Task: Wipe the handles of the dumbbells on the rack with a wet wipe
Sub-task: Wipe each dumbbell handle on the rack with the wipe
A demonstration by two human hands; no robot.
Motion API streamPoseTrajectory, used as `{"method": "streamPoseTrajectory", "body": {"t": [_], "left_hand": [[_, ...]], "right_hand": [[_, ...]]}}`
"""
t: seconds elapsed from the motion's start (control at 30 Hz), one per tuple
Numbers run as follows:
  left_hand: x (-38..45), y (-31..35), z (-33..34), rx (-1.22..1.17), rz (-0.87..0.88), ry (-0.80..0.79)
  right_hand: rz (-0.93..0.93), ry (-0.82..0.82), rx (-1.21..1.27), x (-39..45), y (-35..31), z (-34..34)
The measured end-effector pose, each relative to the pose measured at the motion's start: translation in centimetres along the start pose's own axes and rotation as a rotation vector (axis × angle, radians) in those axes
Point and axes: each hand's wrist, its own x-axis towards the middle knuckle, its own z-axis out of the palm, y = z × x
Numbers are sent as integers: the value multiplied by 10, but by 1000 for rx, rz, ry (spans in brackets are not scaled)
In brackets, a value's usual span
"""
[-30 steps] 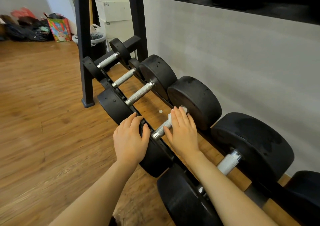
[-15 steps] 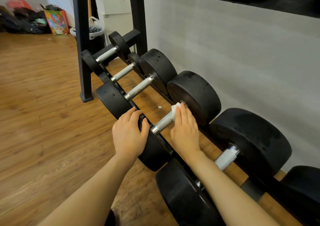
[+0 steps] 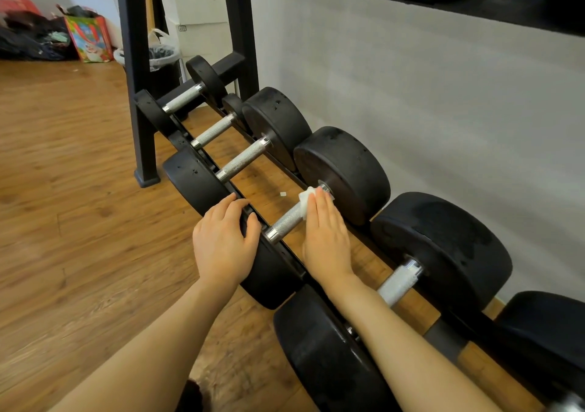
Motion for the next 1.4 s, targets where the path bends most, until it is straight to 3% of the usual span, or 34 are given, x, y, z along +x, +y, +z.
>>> {"method": "streamPoseTrajectory", "body": {"t": [0.13, 0.23, 0.63, 0.9, 1.03, 1.1, 1.27, 1.4], "left_hand": [[0, 0, 0, -8, -2, -1], [0, 0, 0, -12, -5, -4], [0, 3, -1, -12, -12, -2], [-1, 2, -1, -11, -7, -1], [-1, 1, 0, -9, -14, -9], [-1, 0, 1, -6, -18, -9], [-1, 1, -1, -8, -9, -3], [0, 3, -2, -9, -11, -9]], "right_hand": [[-63, -34, -11, -1, -1, 1], [31, -15, 21, 0, 1, 1], [62, -132, 342, -8, -5, 5], [98, -50, 310, -5, -3, 8], [-67, -123, 202, -13, 2, 7], [-133, -70, 72, -13, 4, 9], [-27, 45, 26, 1, 3, 11], [-220, 12, 8, 2, 7, 10]]}}
